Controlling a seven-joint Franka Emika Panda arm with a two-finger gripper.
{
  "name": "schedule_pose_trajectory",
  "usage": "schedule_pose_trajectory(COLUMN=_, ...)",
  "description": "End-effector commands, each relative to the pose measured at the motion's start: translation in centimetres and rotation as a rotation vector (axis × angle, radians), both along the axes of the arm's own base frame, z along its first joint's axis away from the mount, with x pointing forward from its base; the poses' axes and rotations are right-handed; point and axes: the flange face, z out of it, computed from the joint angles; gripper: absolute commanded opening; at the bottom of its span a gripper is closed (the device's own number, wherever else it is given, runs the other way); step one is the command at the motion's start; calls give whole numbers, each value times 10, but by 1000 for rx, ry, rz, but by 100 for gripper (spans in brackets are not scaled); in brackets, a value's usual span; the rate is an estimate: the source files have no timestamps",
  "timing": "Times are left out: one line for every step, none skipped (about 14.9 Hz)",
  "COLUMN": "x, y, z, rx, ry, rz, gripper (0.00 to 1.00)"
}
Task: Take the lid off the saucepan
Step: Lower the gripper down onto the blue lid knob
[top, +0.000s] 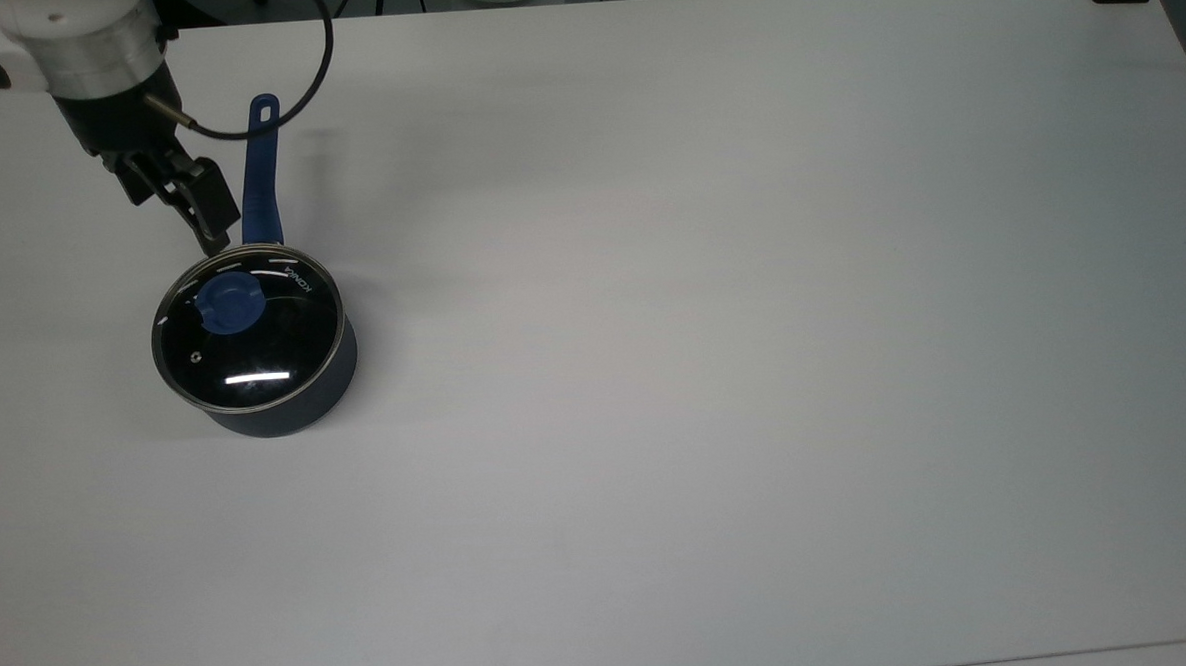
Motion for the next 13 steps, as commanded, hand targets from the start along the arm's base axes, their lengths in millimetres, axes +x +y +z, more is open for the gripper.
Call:
schedule_pose_trajectory(x=21, y=1, z=-23, rx=-5, ry=-22, rz=-50, gripper=95)
schedule_pose_trajectory(x=26, y=1, z=-27, rx=-8, ry=-32, rz=-68, gripper=95)
schedule_pose_trajectory(x=29, y=3, z=-34, rx=-8, ry=-36, rz=-88, gripper=95)
schedule_pose_trajectory(x=32, y=3, z=-34, rx=-7, ry=-47, rz=-113, gripper=96)
schedule_pose_trajectory(x=33, y=4, z=-35, rx=-4, ry=-59, rz=-140, gripper=96)
schedule_pose_trajectory(x=37, y=4, z=-41, rx=-4, ry=-65, rz=-167, gripper=95)
schedule_pose_trajectory(x=39, y=6, z=-44, rx=-5, ry=-71, rz=-188, gripper=95)
schedule_pose_trajectory(x=42, y=10, z=-47, rx=-6, ry=-77, rz=-196, gripper=95)
schedule_pose_trajectory(x=43, y=13, z=-49, rx=-8, ry=-77, rz=-194, gripper=96)
schedule_pose_trajectory(x=44, y=15, z=-50, rx=-8, ry=-75, rz=-191, gripper=96)
schedule_pose_trajectory(x=44, y=16, z=-50, rx=-7, ry=-75, rz=-189, gripper=96)
schedule_pose_trajectory(x=45, y=18, z=-51, rx=-8, ry=-73, rz=-186, gripper=96)
schedule_pose_trajectory(x=47, y=23, z=-55, rx=-10, ry=-66, rz=-176, gripper=97)
